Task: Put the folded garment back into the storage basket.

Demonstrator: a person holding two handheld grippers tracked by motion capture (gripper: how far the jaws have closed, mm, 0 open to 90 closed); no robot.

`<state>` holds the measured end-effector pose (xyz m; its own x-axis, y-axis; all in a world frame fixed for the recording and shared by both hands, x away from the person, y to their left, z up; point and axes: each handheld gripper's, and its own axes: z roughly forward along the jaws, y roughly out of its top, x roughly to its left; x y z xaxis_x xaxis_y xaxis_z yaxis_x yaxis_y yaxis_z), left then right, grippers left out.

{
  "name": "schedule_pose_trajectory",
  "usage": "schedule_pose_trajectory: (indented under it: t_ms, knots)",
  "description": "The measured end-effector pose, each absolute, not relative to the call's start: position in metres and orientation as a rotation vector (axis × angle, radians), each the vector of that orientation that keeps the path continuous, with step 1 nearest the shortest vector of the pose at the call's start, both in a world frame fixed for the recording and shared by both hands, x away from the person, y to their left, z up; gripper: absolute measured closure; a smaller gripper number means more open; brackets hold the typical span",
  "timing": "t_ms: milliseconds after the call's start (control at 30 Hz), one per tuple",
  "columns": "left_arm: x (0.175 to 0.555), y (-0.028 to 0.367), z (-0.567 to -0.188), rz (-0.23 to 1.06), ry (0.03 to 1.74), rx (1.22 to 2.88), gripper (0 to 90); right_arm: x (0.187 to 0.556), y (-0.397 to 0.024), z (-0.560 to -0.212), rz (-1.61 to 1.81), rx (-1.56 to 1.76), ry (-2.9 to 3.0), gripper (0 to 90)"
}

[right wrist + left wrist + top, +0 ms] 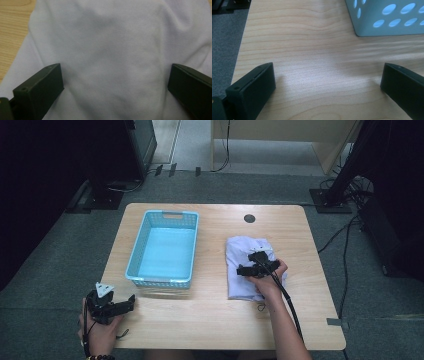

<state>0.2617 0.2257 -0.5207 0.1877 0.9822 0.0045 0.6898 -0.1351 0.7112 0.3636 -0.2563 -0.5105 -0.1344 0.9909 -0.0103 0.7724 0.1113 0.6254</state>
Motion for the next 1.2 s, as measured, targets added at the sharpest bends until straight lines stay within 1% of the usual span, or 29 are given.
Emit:
schedule_pose_trajectory:
  t_ms: [300, 433, 500, 633, 667, 800, 900, 1033, 1200]
  knots:
    - [0.262, 0.226, -0.521, 0.658, 1.562, 1.894, 0.0, 0.359, -0.256, -0.515, 0.730, 1.677, 1.949, 0.1]
    - [0.262, 0.226, -0.521, 0.658, 1.562, 1.895, 0.0, 0.357, -0.257, -0.514, 0.758, 1.692, 1.954, 7.7]
    - [0.262, 0.226, -0.521, 0.658, 1.562, 1.895, 0.0, 0.356, -0.257, -0.514, 0.776, 1.686, 1.944, 13.1]
    - [0.262, 0.226, -0.521, 0.658, 1.562, 1.895, 0.0, 0.351, -0.256, -0.514, 0.812, 1.682, 1.892, 31.9]
    - [0.262, 0.226, -0.521, 0.658, 1.562, 1.895, 0.0, 0.350, -0.257, -0.514, 0.822, 1.675, 1.885, 35.4]
    - [0.262, 0.226, -0.521, 0.658, 1.562, 1.896, 0.0, 0.346, -0.255, -0.515, 0.839, 1.682, 1.844, 44.8]
    - [0.262, 0.226, -0.521, 0.657, 1.562, 1.895, 0.0, 0.344, -0.252, -0.515, 0.841, 1.686, 1.827, 51.3]
    - [0.262, 0.226, -0.521, 0.657, 1.562, 1.897, 0.0, 0.342, -0.247, -0.515, 0.835, 1.684, 1.804, 57.4]
    - [0.262, 0.226, -0.521, 0.658, 1.562, 1.897, 0.0, 0.341, -0.242, -0.516, 0.830, 1.696, 1.777, 60.3]
